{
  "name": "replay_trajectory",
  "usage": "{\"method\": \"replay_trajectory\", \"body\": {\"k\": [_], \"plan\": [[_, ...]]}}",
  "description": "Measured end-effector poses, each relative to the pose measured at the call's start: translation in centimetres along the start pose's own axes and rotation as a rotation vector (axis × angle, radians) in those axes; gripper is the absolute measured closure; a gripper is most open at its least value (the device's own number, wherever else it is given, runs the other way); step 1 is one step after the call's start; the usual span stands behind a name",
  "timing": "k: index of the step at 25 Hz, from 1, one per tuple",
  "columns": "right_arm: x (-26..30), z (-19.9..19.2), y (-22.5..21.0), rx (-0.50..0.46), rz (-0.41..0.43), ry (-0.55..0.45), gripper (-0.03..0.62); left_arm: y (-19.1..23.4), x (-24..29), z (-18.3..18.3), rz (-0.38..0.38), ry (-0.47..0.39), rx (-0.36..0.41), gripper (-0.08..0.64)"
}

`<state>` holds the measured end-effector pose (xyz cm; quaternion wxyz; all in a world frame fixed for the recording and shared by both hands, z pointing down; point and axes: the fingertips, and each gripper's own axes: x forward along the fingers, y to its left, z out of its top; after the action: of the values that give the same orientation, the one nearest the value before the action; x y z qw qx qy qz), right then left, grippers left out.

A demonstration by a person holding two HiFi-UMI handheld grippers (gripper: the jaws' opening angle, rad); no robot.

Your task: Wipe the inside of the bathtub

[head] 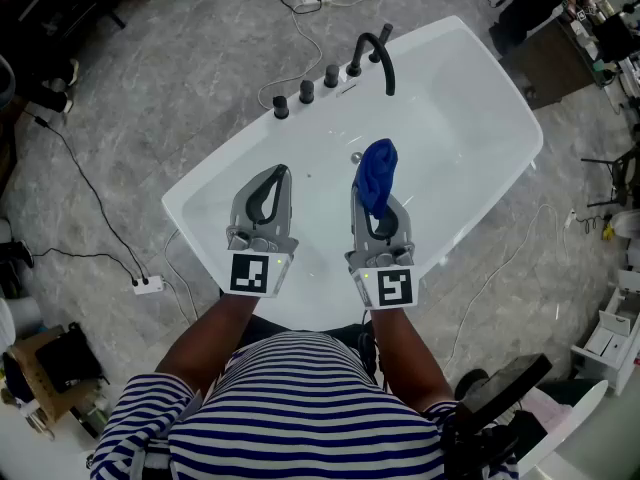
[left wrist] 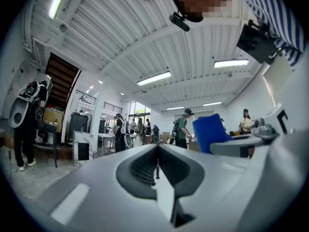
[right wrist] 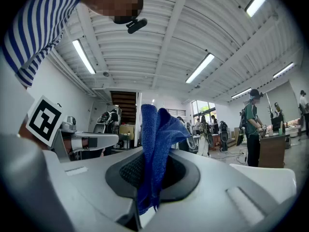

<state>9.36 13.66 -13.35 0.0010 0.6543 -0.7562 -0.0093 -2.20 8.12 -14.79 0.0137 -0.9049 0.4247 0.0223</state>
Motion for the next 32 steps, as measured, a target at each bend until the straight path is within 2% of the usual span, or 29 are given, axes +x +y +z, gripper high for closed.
{"method": "replay_trajectory", "body": {"k": [15,20,22,25,27,30,32], "plan": [[0.1,-0.4,0.0,-0.008,0.013,0.014,0.546,0.1,0.2,-0.2,-0.005,0.003,0.014,0.558],[1.3,-2.6,-0.2,0.059,0.019,0.05,0.545,1.0,1.0,-1.5,0.007,0.01,-0.006,0.558],[2.9,-5.6,-0.7,0.11,0.02,0.103,0.546,2.1,1.8,-2.8,0.018,-0.006,-0.006,0.558],[4.9,-12.4,-1.3,0.191,0.01,0.194,0.546,3.6,2.5,-6.6,0.028,0.007,-0.014,0.558],[5.6,-17.2,-1.4,0.197,-0.002,0.24,0.546,4.4,3.0,-9.1,0.031,-0.004,-0.026,0.558],[7.7,-24.3,-2.1,0.185,-0.014,0.262,0.546,5.8,4.9,-14.0,0.05,-0.043,-0.028,0.558],[8.9,-28.8,-2.5,0.238,-0.027,0.263,0.546,6.5,5.8,-18.2,0.067,-0.034,-0.03,0.558]]}}
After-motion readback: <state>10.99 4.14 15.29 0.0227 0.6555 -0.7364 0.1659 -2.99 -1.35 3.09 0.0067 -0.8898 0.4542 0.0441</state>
